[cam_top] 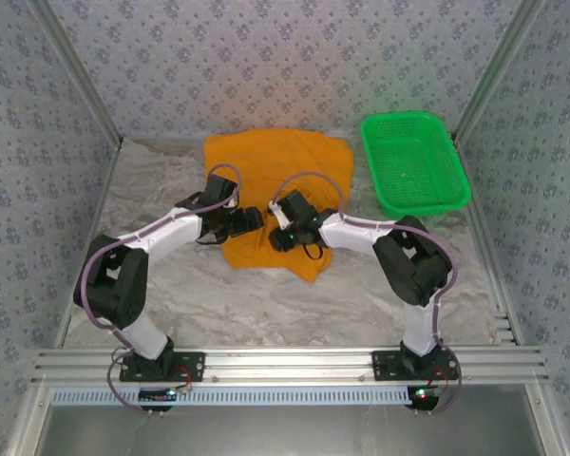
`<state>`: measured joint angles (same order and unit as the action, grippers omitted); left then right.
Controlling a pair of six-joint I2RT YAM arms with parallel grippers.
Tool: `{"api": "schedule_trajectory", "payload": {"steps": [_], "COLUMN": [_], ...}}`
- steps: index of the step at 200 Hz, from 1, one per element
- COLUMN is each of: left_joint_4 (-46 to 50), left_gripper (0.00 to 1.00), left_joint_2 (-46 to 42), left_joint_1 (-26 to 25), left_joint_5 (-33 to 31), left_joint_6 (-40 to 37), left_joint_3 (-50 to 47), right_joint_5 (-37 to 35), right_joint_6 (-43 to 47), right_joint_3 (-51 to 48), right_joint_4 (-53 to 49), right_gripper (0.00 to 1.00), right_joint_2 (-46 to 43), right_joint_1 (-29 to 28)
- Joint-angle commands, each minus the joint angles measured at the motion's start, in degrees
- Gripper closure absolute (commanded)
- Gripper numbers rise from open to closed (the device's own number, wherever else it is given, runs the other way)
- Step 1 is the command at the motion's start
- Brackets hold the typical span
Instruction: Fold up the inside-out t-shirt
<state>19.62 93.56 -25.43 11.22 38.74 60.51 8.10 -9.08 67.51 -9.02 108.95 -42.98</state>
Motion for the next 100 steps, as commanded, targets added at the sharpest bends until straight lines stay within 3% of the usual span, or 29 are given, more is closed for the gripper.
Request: {"api": "schedule_trajectory", "payload": {"steps": [1, 18, 56, 67, 88, 100], "left_joint_4": [3.23, 6.64, 7.60, 8.20, 9.03, 7.48], "left_gripper": [0.18, 0.18, 0.19, 0.19, 0.20, 0.20], "left_joint_2": [-0.05, 1.27, 4.98, 6.70, 11.08, 13.44], "left_joint_1": [1.09, 1.31, -0.73, -1.58, -2.69, -3.01], "left_joint_5": [4.03, 7.35, 14.50, 14.20, 14.75, 15.09], "left_joint_6": [-2.73, -4.33, -6.90, -7.77, -8.47, -9.00], "left_joint_3": [3.30, 5.49, 9.31, 11.12, 15.93, 18.02], "right_joint_5": [8.02, 10.05, 11.13, 10.14, 5.51, -0.27], "right_joint_6": [-0.14, -0.94, -1.47, -0.94, -0.60, -1.67], "right_joint_3": [-8.93, -15.84, -21.71, -20.55, -16.00, -12.44], "right_joint_4": [-1.21, -2.00, -5.61, -6.36, -5.79, -4.52], "right_gripper": [0.87, 0.98, 0.92, 0.85, 0.57, 0.50], "right_joint_2": [-5.36, -11.12, -24.56, -27.34, -28.61, -26.48], "right_joint_1": [-1.79, -3.51, -3.93, -2.38, 2.13, 4.44]}}
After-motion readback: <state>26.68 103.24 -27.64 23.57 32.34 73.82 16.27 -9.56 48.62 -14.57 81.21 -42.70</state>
